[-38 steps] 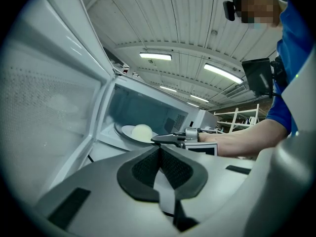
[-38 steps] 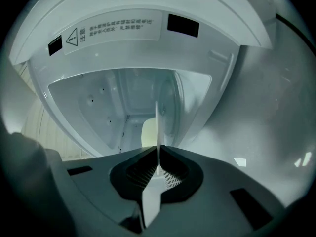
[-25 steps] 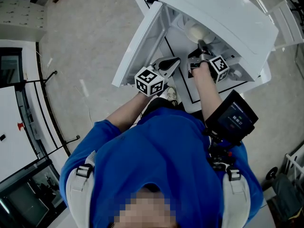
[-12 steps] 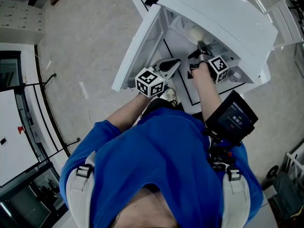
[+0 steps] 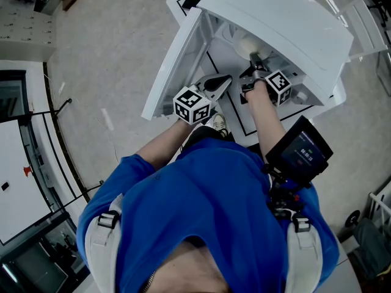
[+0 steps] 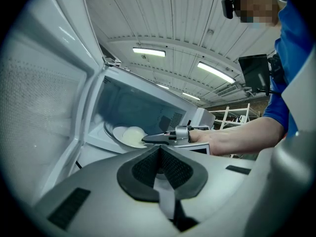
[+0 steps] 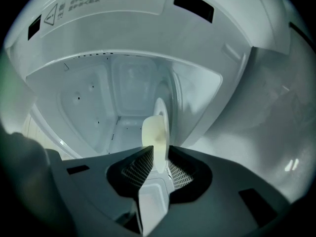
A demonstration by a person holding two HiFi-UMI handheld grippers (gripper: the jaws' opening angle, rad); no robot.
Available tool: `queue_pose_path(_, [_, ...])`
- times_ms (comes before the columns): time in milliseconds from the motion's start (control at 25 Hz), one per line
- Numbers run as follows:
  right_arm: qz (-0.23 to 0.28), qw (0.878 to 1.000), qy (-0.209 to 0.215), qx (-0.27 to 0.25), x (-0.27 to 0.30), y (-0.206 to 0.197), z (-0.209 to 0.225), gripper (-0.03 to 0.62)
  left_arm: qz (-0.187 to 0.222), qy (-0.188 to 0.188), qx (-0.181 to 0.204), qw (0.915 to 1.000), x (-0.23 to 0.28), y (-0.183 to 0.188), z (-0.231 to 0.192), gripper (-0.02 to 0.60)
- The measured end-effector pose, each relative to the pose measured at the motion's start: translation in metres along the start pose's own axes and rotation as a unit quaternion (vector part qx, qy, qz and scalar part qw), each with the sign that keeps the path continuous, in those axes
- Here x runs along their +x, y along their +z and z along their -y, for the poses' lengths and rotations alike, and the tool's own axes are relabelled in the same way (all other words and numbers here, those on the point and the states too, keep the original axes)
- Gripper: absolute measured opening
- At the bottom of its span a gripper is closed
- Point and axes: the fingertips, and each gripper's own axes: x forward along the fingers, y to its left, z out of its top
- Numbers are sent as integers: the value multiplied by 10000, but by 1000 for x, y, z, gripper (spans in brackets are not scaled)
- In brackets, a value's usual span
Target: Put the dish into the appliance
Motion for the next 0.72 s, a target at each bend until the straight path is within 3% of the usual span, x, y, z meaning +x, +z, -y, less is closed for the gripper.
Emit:
queue_pose_path(320, [-13,9990,-35,-456,0,-2,-2,110,-16,-7,-4,10000,1,-1,-1,8])
queue_pose_path(520, [-79,9899,-121,-1408,-3,-4,-5,143,-13,2,-10,10000,2,-1,-3,8])
queue_pose_path(720, [-188,9688,-260,-2459,-4,-3,-5,153,-9,56,-55,10000,0,-2,-8,8])
